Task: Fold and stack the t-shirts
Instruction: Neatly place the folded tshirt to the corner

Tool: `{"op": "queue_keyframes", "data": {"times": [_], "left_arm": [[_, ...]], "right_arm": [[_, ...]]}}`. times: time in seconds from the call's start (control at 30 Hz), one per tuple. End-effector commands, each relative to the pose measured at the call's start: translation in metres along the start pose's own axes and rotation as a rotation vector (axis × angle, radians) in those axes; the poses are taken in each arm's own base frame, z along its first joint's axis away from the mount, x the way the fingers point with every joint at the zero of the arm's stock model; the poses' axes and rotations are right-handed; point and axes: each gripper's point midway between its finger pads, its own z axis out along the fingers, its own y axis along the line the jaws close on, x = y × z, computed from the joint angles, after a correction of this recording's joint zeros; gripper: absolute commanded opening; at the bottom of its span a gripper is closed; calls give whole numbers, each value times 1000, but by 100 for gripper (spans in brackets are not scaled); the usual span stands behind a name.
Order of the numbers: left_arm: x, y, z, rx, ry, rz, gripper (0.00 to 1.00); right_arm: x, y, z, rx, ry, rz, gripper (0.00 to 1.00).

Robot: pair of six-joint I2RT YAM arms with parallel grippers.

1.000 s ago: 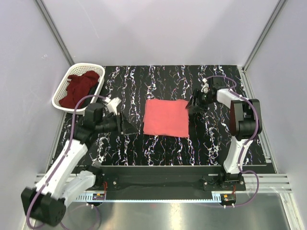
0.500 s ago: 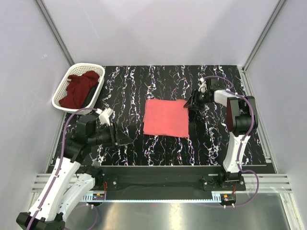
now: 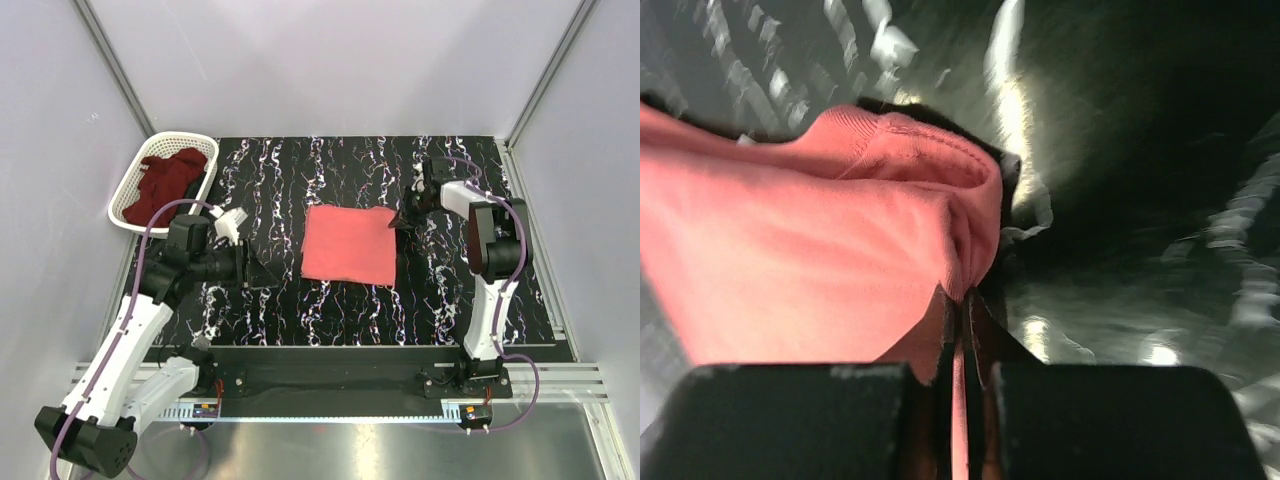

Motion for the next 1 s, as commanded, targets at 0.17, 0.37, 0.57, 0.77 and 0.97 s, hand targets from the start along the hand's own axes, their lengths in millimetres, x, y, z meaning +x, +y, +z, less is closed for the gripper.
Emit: {"op": "queue_keyframes", "data": {"times": [0.17, 0.37, 0.57, 0.77, 0.97], "left_arm": [[7, 24, 8, -67, 14, 118, 41], [13, 43, 7, -174, 48, 160, 39], [12, 50, 5, -230, 68, 177, 37], [3, 60, 8, -275, 72, 156, 37], [-2, 65, 19, -284, 126, 134, 36]], "right_arm": [[-94, -71, -60, 684, -148, -153, 0], [-167, -109, -93, 979, -269, -286, 0], [-227, -142, -109, 1048, -383, -329, 0], [-279, -177, -133, 1086, -537, -288, 0], [-328, -175, -156, 1081, -735, -365, 0]]}}
